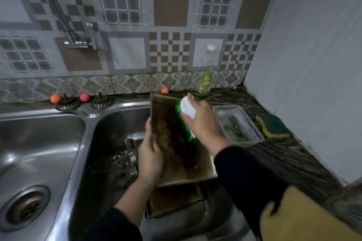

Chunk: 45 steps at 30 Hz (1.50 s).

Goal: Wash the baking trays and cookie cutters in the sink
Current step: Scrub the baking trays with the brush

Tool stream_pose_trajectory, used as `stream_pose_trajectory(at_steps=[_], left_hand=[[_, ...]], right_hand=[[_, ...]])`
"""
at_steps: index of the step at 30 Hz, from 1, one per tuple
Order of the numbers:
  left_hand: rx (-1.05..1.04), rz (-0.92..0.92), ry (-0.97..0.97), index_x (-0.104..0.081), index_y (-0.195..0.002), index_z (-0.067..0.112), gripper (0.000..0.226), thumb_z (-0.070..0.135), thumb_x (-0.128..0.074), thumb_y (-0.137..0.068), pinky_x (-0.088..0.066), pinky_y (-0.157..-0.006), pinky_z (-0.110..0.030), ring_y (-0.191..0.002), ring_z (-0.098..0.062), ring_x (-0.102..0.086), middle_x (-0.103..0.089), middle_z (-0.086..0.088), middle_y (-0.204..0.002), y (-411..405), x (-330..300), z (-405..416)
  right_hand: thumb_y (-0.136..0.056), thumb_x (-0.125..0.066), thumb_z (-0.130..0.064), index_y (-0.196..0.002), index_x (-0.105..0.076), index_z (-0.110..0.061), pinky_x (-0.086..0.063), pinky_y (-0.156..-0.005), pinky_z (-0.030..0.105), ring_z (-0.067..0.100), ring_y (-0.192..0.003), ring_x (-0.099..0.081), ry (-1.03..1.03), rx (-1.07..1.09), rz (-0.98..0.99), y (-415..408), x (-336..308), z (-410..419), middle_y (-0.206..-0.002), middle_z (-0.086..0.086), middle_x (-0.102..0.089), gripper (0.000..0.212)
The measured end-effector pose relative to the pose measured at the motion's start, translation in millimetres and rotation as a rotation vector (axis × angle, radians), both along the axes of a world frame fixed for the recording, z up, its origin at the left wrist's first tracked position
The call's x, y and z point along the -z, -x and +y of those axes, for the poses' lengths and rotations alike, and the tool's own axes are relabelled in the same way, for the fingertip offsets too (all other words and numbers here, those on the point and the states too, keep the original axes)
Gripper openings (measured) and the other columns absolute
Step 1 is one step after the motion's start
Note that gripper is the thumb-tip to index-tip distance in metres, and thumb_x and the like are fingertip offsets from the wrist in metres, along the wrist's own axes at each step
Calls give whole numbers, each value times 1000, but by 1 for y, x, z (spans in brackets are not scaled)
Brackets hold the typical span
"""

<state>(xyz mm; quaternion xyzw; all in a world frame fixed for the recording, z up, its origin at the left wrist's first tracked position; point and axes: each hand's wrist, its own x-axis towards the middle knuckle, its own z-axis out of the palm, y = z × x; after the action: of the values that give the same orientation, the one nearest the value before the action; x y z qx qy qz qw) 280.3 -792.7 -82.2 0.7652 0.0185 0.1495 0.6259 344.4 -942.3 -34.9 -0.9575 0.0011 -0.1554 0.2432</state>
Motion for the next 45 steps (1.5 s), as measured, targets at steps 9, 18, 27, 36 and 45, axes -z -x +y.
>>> stream_pose_trajectory(at_steps=[9, 18, 27, 36, 45], left_hand=[[-119, -35, 27, -30, -150, 20, 49, 6, -30, -102, -29, -86, 7, -112, 19, -42, -48, 9, -137, -19, 5, 24], [21, -35, -3, -25, -151, 24, 53, 5, -30, -102, -26, -98, 3, -120, 24, -32, -37, 18, -144, 0, 7, 3], [-36, 6, 191, -36, -146, 24, 45, 9, -33, -103, -31, -95, 0, -117, 20, -42, -44, 13, -141, 0, -1, 43], [-5, 22, 156, -34, -148, 22, 47, 10, -33, -103, -30, -106, -14, -131, 2, -38, -43, 11, -144, 11, -3, 17], [-43, 11, 48, -38, -145, 26, 49, 5, -36, -101, -31, -94, 2, -115, 19, -43, -48, 13, -136, 17, 0, 36]], right_hand=[[-87, -62, -39, -145, -29, -42, -41, -78, 23, 20, -105, -56, -117, -201, 29, 54, 29, 41, -112, -6, -49, 67], [-90, -58, -40, -146, -31, -36, -33, -70, 23, 25, -102, -57, -76, -62, -63, -16, -18, 50, -116, 5, -54, 62], [-89, -59, -40, -145, -27, -43, -39, -73, 16, 6, -90, -52, -99, -370, -12, 86, 28, 65, -98, -18, -37, 65], [-91, -56, -39, -147, -27, -40, -41, -76, 26, 24, -109, -56, -12, -234, -27, 13, -20, 80, -128, 3, -50, 62], [-90, -56, -42, -146, -26, -43, -42, -73, 24, 20, -98, -59, -61, -260, -85, 54, 9, 78, -116, -4, -51, 63]])
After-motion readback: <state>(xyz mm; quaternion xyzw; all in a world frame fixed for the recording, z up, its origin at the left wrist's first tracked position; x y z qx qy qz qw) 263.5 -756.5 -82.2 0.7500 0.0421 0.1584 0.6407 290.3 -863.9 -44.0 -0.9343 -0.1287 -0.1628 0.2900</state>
